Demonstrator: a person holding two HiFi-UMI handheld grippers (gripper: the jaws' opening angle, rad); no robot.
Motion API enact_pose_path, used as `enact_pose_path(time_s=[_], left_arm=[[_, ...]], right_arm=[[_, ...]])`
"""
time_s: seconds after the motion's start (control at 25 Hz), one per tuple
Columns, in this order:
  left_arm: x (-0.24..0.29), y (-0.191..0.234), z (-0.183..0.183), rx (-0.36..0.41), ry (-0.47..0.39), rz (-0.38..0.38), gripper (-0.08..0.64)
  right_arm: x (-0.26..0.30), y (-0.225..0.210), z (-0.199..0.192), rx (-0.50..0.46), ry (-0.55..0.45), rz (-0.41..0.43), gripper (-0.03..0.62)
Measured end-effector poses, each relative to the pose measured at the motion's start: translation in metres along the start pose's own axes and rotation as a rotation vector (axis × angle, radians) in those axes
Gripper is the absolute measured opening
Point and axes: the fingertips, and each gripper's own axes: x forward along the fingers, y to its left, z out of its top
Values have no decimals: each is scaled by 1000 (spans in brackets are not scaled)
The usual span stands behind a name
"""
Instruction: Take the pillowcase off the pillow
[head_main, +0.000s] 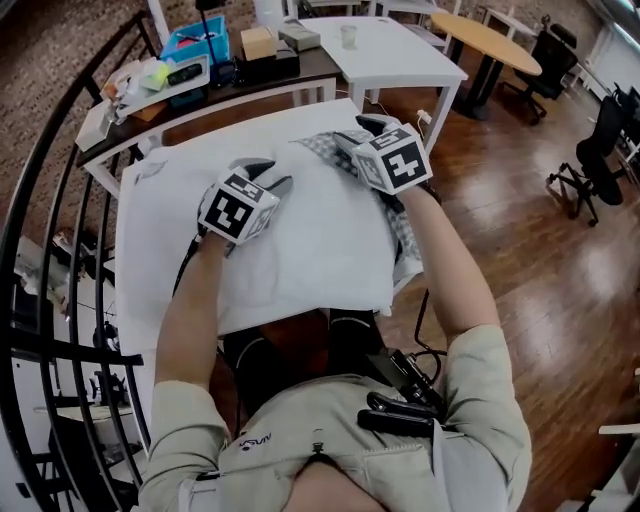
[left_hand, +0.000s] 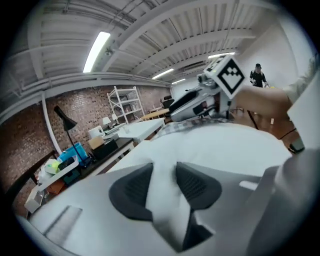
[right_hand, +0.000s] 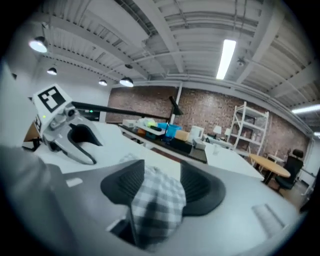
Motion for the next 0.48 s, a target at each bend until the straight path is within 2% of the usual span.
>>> enact_pose_path(time_s=[0.08,0.12,0.24,0.28,0.36,0.48], left_arm=[[-1,-13,-11,17,17,1,94],[-4,-18,-12,32,13,10,62],[-20,-21,-9,58,-41,56,20],[-28,-18,-6,43,-75,69,18],[-51,-10,4,-26,-168,87,15],[-97,6,32,-136,-317,109,15]], right_arm=[[22,4,-29,-7,127,40,221],[29,8,-40,0,164,62,205],[33,13,-42,1,147,59,62],[31,11,-35,-11,123,37,20],[24,5,-19,-46,76,-12,11],[13,-21,1,-103,37,-133,5]])
